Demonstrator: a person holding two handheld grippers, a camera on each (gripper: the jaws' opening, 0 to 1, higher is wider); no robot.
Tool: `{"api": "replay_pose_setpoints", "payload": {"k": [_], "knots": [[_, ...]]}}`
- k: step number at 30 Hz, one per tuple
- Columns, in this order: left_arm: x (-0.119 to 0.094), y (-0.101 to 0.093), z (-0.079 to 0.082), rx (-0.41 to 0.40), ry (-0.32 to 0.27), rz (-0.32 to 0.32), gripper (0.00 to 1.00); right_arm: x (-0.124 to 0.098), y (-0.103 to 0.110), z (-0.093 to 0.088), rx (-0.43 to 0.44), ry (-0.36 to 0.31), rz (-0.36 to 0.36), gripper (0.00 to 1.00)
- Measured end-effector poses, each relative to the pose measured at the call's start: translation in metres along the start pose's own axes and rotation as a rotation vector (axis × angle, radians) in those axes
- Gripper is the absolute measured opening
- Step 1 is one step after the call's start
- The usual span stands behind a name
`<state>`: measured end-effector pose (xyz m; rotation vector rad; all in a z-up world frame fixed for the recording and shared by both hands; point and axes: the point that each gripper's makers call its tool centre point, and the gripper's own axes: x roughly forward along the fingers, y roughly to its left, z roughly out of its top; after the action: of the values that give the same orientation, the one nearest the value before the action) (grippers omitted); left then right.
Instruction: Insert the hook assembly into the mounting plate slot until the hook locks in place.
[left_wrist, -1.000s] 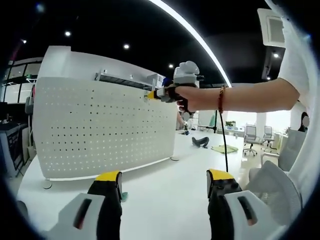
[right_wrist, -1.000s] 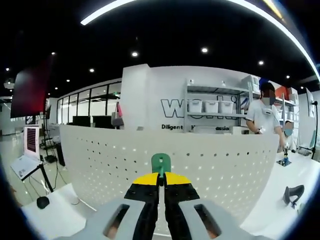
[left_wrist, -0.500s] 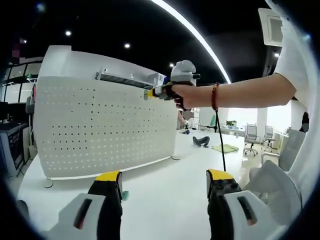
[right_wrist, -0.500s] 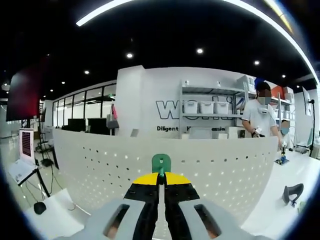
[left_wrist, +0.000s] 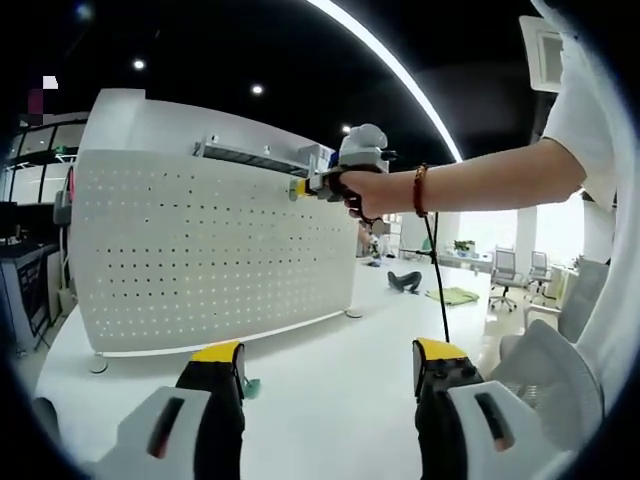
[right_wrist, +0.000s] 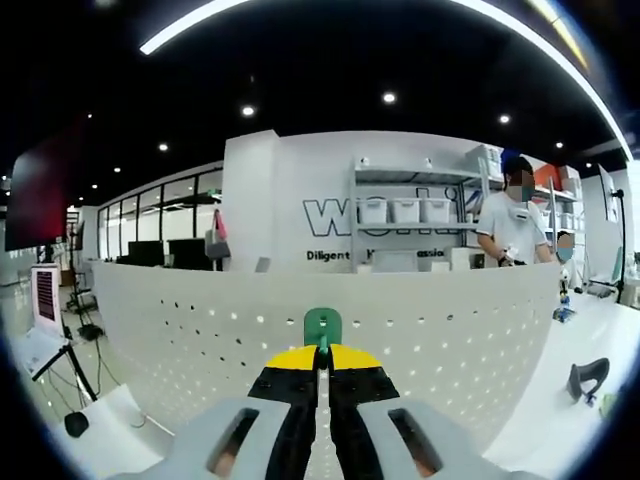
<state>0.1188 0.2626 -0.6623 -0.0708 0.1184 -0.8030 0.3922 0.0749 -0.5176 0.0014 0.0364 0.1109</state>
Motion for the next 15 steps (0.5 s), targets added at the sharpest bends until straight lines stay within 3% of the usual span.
{"api": "replay_pose_setpoints", "payload": {"k": [15], "knots": [[-0.002,0.009,0.004,0.004,-0.002,0.017,0.71,0.016,0.001,-0.008,0.016,0.031,-0.001,0.01]]}}
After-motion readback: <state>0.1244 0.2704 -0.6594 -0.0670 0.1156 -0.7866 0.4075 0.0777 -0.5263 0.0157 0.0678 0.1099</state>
